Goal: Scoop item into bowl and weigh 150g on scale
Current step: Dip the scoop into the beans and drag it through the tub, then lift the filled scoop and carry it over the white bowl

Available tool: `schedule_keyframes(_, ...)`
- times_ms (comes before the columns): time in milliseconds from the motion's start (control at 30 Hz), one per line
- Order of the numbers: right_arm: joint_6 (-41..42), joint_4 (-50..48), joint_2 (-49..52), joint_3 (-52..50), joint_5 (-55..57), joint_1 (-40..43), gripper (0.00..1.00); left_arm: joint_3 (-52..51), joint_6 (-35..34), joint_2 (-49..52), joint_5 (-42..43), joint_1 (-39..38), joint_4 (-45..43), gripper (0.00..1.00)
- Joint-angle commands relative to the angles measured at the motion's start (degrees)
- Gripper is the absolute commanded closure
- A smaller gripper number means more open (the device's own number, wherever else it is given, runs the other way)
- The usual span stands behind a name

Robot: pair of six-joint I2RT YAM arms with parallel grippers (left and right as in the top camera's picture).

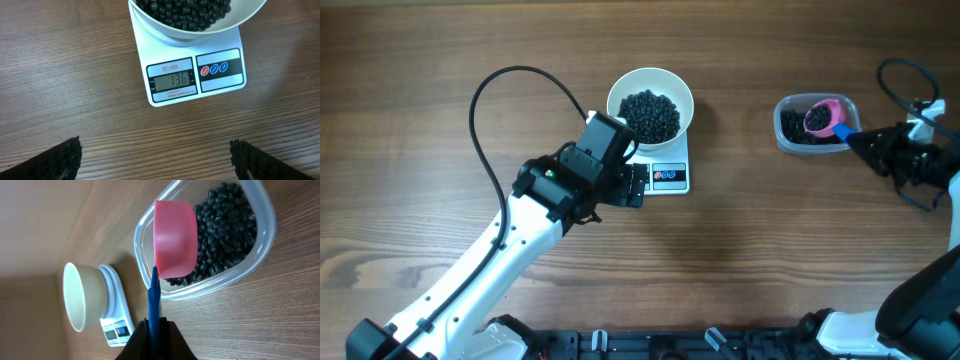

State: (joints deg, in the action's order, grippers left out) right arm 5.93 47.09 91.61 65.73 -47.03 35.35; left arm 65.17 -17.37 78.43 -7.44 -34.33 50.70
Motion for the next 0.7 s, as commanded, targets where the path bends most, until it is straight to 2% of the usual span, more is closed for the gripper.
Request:
schedule_keyframes(0, 2.2, -0.7, -0.8, 0.2, -6.3, 1.4, 0.96, -0.3, 0.7, 0.3, 0.3, 0.5, -0.2, 0.00)
schedule_keyframes(400, 7.9, -5.0, -0.8, 0.2, -23.0, -0.3, 0.96, -0.3, 0.7, 0.3, 0.3, 0.5, -0.2, 0.00)
schedule_keyframes(667, 9.7, -5.4, -0.8, 0.2, -25.3, -7.0, 0.96, -0.3, 0.7, 0.3, 0.3, 0.5, -0.2, 0.00)
